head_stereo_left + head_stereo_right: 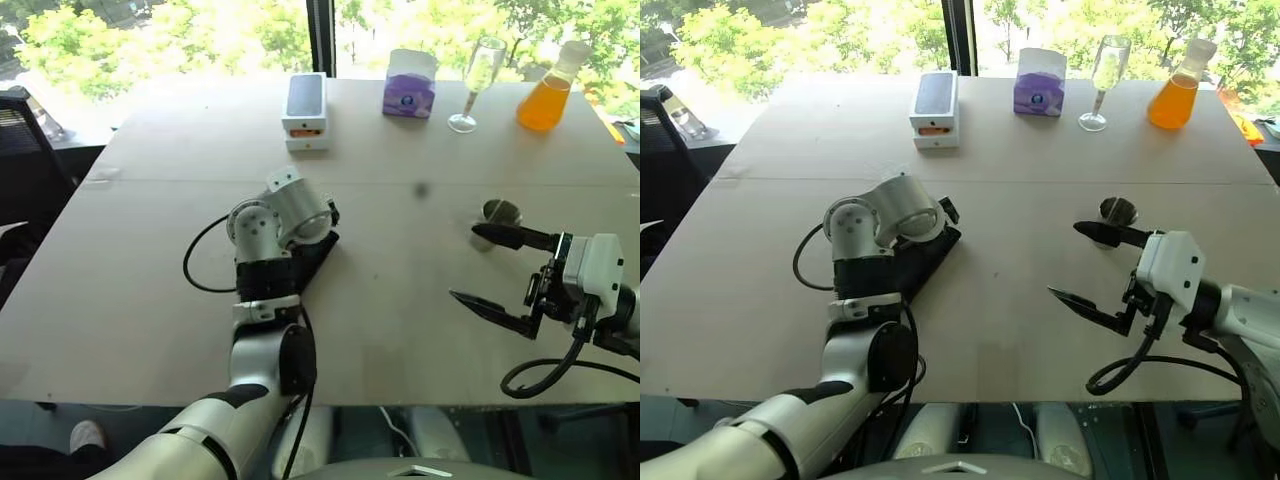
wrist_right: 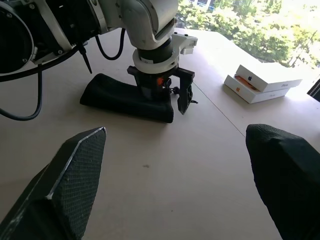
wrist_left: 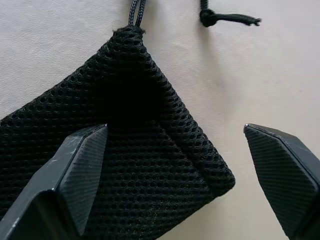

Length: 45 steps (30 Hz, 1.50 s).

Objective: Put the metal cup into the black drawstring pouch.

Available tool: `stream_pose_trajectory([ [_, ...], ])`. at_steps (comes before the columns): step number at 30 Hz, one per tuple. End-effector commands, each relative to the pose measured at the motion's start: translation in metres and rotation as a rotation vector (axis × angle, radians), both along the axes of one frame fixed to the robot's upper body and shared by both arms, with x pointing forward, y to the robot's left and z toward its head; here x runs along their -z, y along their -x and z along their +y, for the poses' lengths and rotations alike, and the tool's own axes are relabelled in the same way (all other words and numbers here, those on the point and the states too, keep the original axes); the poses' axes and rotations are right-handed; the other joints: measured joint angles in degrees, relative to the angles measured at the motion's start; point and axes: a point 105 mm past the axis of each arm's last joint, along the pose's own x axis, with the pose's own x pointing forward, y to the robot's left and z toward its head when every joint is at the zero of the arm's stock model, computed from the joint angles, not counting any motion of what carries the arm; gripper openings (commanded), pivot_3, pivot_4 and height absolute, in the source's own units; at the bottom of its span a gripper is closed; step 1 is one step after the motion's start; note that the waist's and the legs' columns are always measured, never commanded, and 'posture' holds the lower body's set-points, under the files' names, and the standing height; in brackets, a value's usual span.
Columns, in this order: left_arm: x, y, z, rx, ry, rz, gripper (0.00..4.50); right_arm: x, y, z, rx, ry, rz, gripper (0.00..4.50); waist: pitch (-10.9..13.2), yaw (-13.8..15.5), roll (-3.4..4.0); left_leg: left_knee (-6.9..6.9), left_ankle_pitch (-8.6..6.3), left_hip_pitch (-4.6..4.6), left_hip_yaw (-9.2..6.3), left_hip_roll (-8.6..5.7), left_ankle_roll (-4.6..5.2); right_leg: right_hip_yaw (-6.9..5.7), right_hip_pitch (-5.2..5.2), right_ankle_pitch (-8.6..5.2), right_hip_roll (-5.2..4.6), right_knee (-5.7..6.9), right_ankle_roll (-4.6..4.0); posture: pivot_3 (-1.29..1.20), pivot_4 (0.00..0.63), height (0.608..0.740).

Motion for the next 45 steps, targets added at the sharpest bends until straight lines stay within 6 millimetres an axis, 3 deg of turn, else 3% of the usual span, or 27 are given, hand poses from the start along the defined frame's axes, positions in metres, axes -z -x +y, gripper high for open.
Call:
stream_pose_trajectory([
  [1,-0.010,0.004,0.014,-0.056,-0.104,-0.002,2.82,-0.009,0.004,-0.001,-0.003,0.009,-0.061,4.50,0.0,0.0,0.00,0.00,0.00,0.00,0.00,0.00,0.00,0.00,0.00,0.00,0.00,0.00,0.00,0.00,0.150,0.740],
  [4,-0.014,0.005,0.015,-0.055,-0.123,-0.012,1.55,-0.008,0.004,-0.001,-0.001,0.009,-0.061,4.50,0.0,0.0,-0.04,0.01,0.00,0.00,0.00,0.00,0.00,0.00,0.00,0.00,0.00,0.00,0.00,0.00,0.150,0.740],
  [5,-0.014,0.005,0.016,-0.057,-0.125,-0.012,0.93,-0.007,0.004,-0.001,-0.001,0.009,-0.060,4.50,0.0,0.0,-0.05,0.01,0.00,0.00,0.00,0.00,0.00,0.00,0.00,0.00,0.00,0.00,0.00,0.00,0.150,0.740],
  [6,-0.014,0.005,0.015,-0.055,-0.124,-0.012,0.78,-0.007,0.004,-0.001,-0.002,0.009,-0.060,4.50,0.0,0.1,-0.05,0.01,0.00,0.00,0.00,0.00,0.00,-0.01,0.00,0.00,0.00,0.00,0.00,0.00,0.150,0.740],
  [8,-0.013,0.006,0.014,-0.048,-0.114,-0.014,0.03,-0.006,0.004,-0.002,-0.003,0.011,-0.058,4.50,0.0,0.1,-0.05,0.01,0.00,0.00,0.00,0.00,0.00,-0.01,0.00,0.00,0.00,0.00,0.00,0.00,0.150,0.740],
  [12,-0.019,0.004,0.015,0.023,-0.121,-0.077,0.03,-0.005,0.003,-0.002,-0.003,0.013,-0.058,4.50,0.1,0.0,-0.12,0.01,0.00,0.00,0.00,0.00,0.00,0.00,0.00,0.00,-0.01,0.00,0.01,0.00,0.150,0.740],
  [19,-0.059,-0.012,0.033,0.515,-0.457,-0.376,0.03,-0.005,0.000,-0.001,0.012,0.003,-0.070,4.50,0.1,-0.5,-0.10,-0.15,0.07,0.04,0.11,0.04,-0.13,-0.04,-0.19,0.00,0.16,0.13,0.00,0.00,0.150,0.740],
  [23,-0.088,-0.023,0.013,0.846,-0.427,-0.651,0.03,-0.004,-0.002,0.001,0.025,-0.010,-0.072,4.50,0.1,0.1,-0.03,-0.18,0.08,0.06,0.13,0.00,-0.15,-0.10,-0.16,0.00,0.27,0.03,0.00,0.00,0.150,0.740],
  [25,-0.095,-0.019,-0.003,1.070,-0.479,-0.733,0.03,-0.003,-0.002,0.003,0.027,-0.016,-0.072,4.50,0.1,0.2,-0.04,-0.17,0.08,0.01,0.06,-0.04,-0.14,-0.16,-0.14,0.00,0.12,-0.03,0.00,0.00,0.150,0.740],
  [28,-0.087,-0.004,-0.020,1.415,-0.622,-0.805,0.03,-0.001,-0.002,0.006,0.030,-0.022,-0.074,4.50,0.2,-0.2,0.03,-0.23,0.08,-0.01,0.06,-0.03,-0.14,-0.14,-0.14,0.00,0.03,-0.09,-0.01,0.00,0.150,0.740],
  [31,-0.061,0.006,-0.018,1.647,-0.740,-0.770,0.03,-0.001,-0.001,0.008,0.046,-0.036,-0.079,4.50,0.2,-0.6,0.05,-0.37,0.08,-0.02,0.12,0.01,-0.13,0.10,-0.21,-0.01,0.01,-0.11,-0.02,0.00,0.150,0.740],
  [34,-0.035,0.002,-0.006,1.775,-0.887,-0.695,0.03,0.001,0.002,0.008,0.066,-0.042,-0.079,4.50,0.2,-0.7,0.05,-0.42,0.08,-0.06,0.13,0.02,-0.11,0.20,-0.30,-0.01,0.03,-0.08,-0.02,0.00,0.150,0.740],
  [39,-0.022,-0.002,0.008,1.886,-1.121,-0.649,0.03,0.004,0.009,0.009,0.093,-0.051,-0.072,4.50,0.2,-0.8,0.05,-0.19,0.05,-0.36,0.04,0.03,-0.04,0.12,-0.52,-0.01,0.08,0.01,-0.01,0.00,0.150,0.740],
  [42,-0.022,0.003,0.006,1.885,-1.190,-0.670,0.93,0.006,0.011,0.008,0.108,-0.057,-0.067,4.50,0.2,-0.8,0.05,-0.01,0.00,-0.52,-0.04,0.02,0.04,-0.01,-0.54,0.00,0.08,0.02,-0.01,0.00,0.150,0.740],
  [44,-0.025,0.010,-0.001,1.869,-1.294,-0.729,1.85,0.006,0.013,0.007,0.121,-0.067,-0.055,4.50,0.2,-0.8,0.05,0.01,-0.01,-0.58,-0.07,0.01,0.07,-0.03,-0.58,0.00,0.06,0.01,-0.01,0.00,0.150,0.740],
  [45,-0.026,0.012,-0.003,1.841,-1.332,-0.753,1.85,0.007,0.014,0.006,0.125,-0.070,-0.049,4.50,0.2,-0.8,0.05,0.03,-0.01,-0.65,-0.11,0.01,0.07,-0.07,-0.62,0.00,0.05,0.01,-0.01,0.00,0.150,0.740],
])
